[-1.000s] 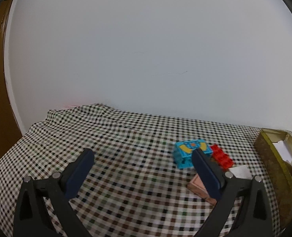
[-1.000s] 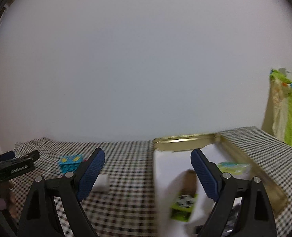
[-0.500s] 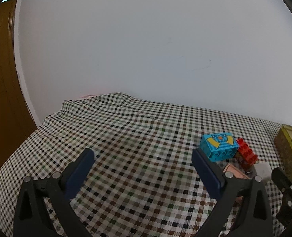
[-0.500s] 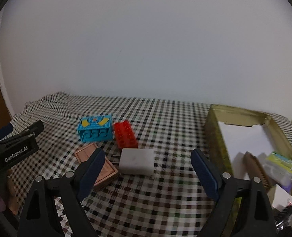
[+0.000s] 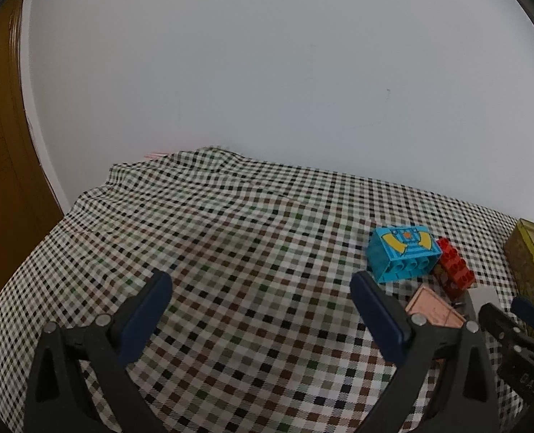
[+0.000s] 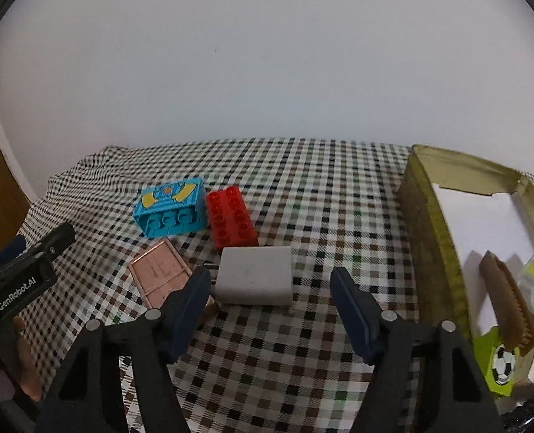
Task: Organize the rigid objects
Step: 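Move the right gripper to the white plug adapter while the left approaches the pink plate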
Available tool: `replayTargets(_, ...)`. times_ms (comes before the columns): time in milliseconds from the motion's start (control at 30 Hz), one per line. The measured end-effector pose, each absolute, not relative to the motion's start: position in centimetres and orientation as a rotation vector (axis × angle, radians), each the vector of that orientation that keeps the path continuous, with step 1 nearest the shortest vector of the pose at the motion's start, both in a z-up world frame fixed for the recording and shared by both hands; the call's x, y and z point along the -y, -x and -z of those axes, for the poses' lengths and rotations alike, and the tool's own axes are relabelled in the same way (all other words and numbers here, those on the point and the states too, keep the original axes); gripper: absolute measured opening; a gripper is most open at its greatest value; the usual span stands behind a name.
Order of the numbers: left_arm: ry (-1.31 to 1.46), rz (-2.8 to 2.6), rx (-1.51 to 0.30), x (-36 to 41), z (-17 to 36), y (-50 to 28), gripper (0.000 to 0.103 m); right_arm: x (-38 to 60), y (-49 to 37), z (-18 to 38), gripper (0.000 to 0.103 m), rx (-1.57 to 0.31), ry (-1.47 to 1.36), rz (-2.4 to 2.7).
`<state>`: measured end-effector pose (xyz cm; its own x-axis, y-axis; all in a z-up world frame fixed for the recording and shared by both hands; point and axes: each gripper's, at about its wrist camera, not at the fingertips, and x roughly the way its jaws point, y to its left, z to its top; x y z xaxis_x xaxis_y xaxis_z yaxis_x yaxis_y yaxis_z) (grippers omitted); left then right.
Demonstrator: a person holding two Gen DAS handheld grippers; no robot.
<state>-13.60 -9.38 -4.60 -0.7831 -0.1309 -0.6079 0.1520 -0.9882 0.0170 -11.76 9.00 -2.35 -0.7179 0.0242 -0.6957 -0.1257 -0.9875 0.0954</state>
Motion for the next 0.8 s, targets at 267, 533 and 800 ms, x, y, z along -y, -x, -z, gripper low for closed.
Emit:
replayTargets(267,-0.98,2.821,-0.059,9.6,4.8,14.0,0.101,-6.2,11.3,2.7,0.072,-0.156,1.216,-2.951)
replayTargets(533,-0.981,2.807,-0.079,9.7,4.7,14.3,0.101,-4.2,7.5,0.8,0.072,-0.027,1.125,-3.127)
replayTargets(800,-0.99,2.813,-0.068,9.4,4.8,14.1,0.101,-7.7,10.4,1.9,0.061,-0.139,1.204,-2.93)
